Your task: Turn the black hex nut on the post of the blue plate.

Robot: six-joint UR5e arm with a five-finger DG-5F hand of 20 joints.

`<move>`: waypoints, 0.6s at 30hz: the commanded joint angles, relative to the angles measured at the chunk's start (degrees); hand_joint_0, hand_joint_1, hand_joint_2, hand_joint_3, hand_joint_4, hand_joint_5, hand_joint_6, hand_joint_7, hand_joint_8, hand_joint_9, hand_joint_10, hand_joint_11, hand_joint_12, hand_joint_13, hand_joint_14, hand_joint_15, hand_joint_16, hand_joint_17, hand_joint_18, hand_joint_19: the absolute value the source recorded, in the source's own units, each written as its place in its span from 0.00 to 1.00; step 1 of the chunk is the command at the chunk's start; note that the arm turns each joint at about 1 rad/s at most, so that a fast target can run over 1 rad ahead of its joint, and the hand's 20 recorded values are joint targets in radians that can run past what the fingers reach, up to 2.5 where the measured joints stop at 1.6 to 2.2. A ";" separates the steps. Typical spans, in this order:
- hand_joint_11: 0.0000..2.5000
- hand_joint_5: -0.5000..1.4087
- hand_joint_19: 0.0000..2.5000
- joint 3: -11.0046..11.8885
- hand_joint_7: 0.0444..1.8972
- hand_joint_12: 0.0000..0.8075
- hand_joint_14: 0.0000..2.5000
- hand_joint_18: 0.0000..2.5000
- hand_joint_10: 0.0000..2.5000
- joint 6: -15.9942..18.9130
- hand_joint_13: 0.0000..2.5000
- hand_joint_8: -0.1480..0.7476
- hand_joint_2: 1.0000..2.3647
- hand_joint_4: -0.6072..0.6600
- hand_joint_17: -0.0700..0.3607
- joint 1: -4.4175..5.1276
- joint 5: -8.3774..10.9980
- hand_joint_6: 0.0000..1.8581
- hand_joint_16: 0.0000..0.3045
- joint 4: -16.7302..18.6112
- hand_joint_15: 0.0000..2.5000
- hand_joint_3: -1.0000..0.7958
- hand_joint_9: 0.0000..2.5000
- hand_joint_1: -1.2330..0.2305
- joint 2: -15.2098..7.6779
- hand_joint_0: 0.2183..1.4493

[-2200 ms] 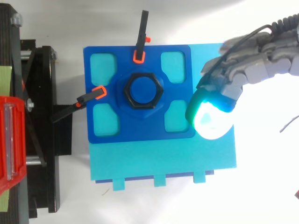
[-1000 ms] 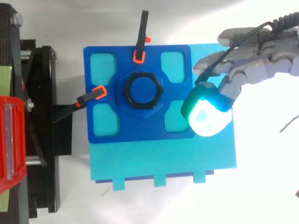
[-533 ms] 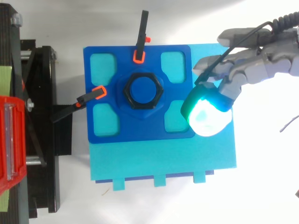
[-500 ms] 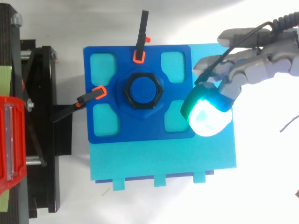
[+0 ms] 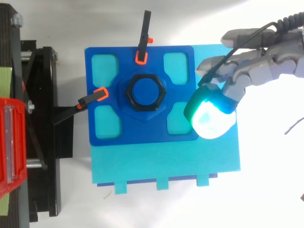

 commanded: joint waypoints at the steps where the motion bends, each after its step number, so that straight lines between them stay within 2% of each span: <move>1: 0.00 0.14 0.00 0.00 0.36 0.43 0.00 0.00 0.00 0.00 0.17 0.42 0.00 0.58 0.53 0.00 0.00 0.27 0.23 0.00 0.06 0.28 0.07 0.48 -0.01 0.19; 10: 0.00 0.14 0.01 0.00 0.36 0.41 0.00 0.00 0.00 0.00 0.18 0.43 0.00 0.59 0.53 0.00 0.00 0.27 0.23 0.00 0.05 0.28 0.09 0.48 -0.01 0.19; 18: 0.00 0.14 0.01 0.00 0.37 0.43 0.00 0.00 0.00 0.00 0.17 0.41 0.00 0.59 0.53 0.00 0.09 0.27 0.23 0.00 0.08 0.28 0.06 0.48 -0.01 0.20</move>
